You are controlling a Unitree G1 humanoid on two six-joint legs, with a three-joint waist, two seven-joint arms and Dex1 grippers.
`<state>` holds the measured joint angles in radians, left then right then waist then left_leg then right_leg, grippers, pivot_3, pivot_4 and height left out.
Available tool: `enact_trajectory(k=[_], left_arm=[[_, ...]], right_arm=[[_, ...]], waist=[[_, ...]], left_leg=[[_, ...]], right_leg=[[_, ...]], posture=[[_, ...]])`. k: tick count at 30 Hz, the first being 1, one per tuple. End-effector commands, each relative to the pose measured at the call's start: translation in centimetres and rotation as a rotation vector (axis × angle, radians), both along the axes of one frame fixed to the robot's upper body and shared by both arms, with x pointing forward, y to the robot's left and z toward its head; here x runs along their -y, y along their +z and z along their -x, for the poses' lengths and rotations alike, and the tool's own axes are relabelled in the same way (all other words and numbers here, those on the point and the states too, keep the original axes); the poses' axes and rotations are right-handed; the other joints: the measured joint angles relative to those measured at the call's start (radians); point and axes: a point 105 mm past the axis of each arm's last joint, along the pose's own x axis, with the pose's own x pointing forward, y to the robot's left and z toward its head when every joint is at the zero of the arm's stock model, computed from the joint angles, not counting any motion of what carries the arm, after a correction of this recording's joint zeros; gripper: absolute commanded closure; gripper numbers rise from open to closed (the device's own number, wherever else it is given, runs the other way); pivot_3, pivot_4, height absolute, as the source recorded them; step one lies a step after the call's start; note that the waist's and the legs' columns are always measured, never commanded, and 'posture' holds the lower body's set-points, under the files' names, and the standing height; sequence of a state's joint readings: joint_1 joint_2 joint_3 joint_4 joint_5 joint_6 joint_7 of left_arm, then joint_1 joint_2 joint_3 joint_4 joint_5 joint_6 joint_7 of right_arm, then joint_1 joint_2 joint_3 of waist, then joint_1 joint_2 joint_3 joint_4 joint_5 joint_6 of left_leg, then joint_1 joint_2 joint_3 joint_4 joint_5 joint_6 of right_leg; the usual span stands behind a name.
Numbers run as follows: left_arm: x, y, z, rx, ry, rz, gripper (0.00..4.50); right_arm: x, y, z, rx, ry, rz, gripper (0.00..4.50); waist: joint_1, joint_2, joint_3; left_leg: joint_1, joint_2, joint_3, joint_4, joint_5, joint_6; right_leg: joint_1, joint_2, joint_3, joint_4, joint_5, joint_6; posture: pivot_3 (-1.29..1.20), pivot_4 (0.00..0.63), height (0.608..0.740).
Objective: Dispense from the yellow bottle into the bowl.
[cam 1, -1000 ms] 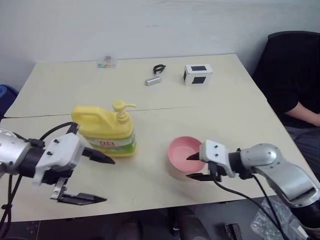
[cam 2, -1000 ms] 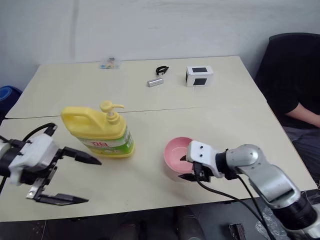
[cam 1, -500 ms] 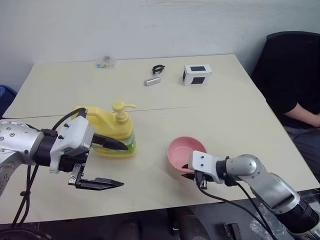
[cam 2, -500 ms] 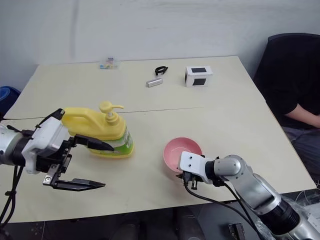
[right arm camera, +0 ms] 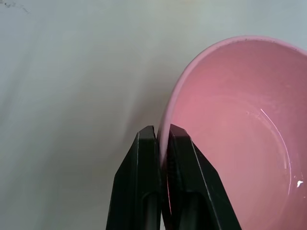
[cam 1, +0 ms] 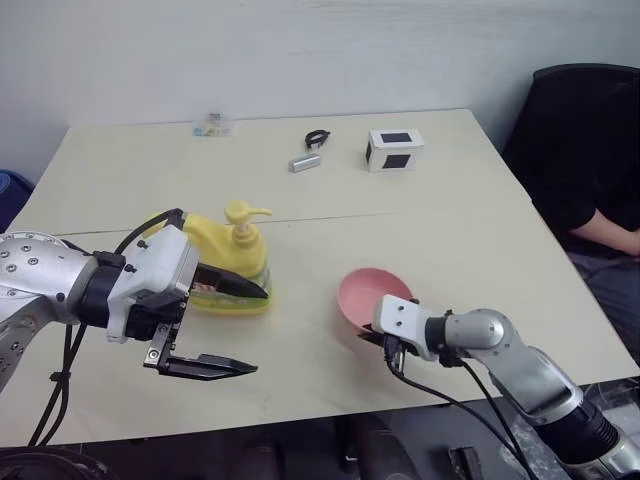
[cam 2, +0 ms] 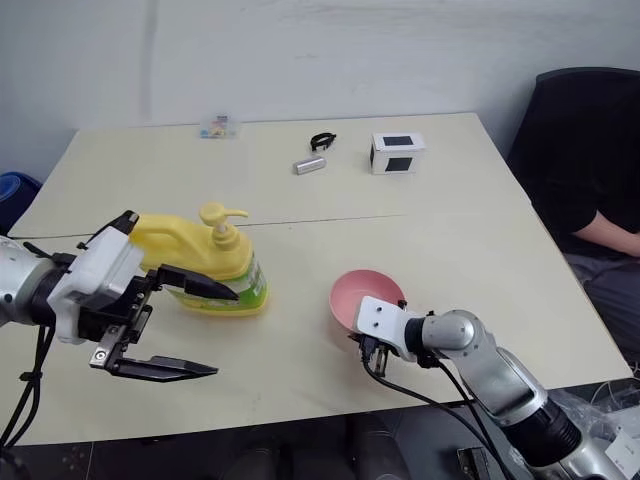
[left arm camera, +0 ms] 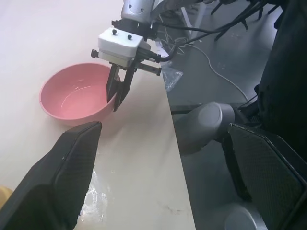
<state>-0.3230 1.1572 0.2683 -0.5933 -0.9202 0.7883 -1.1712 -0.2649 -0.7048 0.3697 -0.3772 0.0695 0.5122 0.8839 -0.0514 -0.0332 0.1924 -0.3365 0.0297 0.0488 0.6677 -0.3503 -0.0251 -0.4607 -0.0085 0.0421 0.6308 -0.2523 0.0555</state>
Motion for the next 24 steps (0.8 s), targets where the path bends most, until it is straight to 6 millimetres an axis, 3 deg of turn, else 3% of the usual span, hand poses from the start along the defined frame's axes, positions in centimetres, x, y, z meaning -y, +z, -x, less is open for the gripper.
enact_trajectory(k=[1,6,9,12,14,24], left_arm=[[-0.2,2.4,-0.4,0.048,0.034,0.079,0.00],[-2.2,7.6,-2.3,0.127,0.164,0.254,0.00],[-3.5,9.3,-3.3,0.172,0.223,0.299,0.00],[-4.5,9.8,-4.4,0.215,0.274,0.298,0.58],[-4.8,9.5,-4.8,0.212,0.278,0.293,1.20],[-4.8,8.1,-6.7,0.238,0.290,0.266,4.22]], right_arm=[[0.4,1.5,0.4,0.036,0.050,0.014,4.47],[0.3,7.4,-0.8,0.126,0.219,0.067,4.47],[-0.5,10.2,-2.2,0.163,0.290,0.095,4.47],[-2.1,12.6,-3.1,0.167,0.363,0.098,4.50],[-3.7,13.7,-3.9,0.180,0.407,0.108,4.50],[-6.8,15.1,-5.2,0.201,0.553,0.176,4.50]], waist=[[0.001,0.000,0.000],[-0.006,-0.001,0.001],[-0.007,-0.001,0.001],[-0.004,-0.001,0.001],[-0.006,-0.001,0.001],[-0.002,-0.001,0.001]], left_leg=[[0.000,0.000,0.000,0.000,0.000,0.000],[0.000,-0.001,0.000,0.003,0.000,0.000],[0.002,-0.003,-0.005,0.001,0.000,0.000],[0.002,-0.002,-0.010,0.001,0.000,0.000],[0.001,-0.002,-0.011,0.001,-0.001,0.000],[-0.004,-0.001,-0.011,0.004,-0.002,-0.001]], right_leg=[[0.000,0.000,0.000,0.000,0.000,0.000],[0.000,0.001,0.001,0.002,0.001,0.001],[0.000,0.006,0.002,0.002,0.002,0.000],[-0.002,0.007,0.004,0.002,0.001,-0.003],[-0.004,0.006,0.004,0.005,0.001,-0.004],[-0.005,0.000,0.000,0.007,0.001,-0.003]], posture=[[0.00,0.150,0.740],[0.00,0.150,0.740],[0.00,0.150,0.740],[0.00,0.150,0.740],[0.00,0.150,0.740],[0.00,0.150,0.740]])
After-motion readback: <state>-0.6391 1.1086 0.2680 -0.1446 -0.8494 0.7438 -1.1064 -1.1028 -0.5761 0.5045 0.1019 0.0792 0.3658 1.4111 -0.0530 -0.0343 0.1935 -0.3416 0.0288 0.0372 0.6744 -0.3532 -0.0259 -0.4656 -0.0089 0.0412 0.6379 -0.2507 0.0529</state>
